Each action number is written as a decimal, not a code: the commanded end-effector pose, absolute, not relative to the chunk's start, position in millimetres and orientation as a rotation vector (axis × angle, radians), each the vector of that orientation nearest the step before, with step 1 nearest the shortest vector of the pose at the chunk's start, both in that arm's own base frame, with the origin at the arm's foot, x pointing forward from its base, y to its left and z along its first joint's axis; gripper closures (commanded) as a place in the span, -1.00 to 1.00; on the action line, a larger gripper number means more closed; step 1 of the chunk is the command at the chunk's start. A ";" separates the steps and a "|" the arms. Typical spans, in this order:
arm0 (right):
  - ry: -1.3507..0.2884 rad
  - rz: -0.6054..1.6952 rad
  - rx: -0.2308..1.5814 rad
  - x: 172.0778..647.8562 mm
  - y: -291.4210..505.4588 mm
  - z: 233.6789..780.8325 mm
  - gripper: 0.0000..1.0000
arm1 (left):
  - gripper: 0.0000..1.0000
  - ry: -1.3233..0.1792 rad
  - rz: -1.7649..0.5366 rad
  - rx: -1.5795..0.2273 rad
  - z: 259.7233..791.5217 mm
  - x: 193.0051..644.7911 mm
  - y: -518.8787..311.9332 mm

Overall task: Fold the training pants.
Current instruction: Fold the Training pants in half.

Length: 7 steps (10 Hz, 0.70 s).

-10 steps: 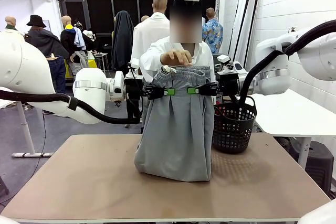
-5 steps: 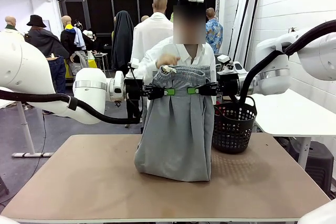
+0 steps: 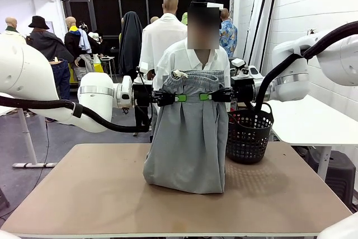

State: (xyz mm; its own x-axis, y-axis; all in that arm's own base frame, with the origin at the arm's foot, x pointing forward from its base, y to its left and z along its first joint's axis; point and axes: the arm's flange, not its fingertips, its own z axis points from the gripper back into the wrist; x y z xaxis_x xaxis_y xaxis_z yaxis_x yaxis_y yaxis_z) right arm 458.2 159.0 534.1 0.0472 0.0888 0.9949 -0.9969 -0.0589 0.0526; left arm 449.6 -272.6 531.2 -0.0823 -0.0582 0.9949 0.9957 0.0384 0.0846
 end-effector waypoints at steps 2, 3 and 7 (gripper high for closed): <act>-1.078 1.262 1.213 455.0 160.2 535.5 1.00 | 1.00 -1.263 -1.277 -1.075 532.7 448.2 -271.8; -1.078 1.262 1.213 455.0 160.2 535.5 1.00 | 1.00 -1.263 -1.277 -1.075 532.7 448.2 -271.8; -1.078 1.262 1.213 455.0 160.2 535.5 1.00 | 1.00 -1.263 -1.277 -1.075 532.7 448.2 -271.8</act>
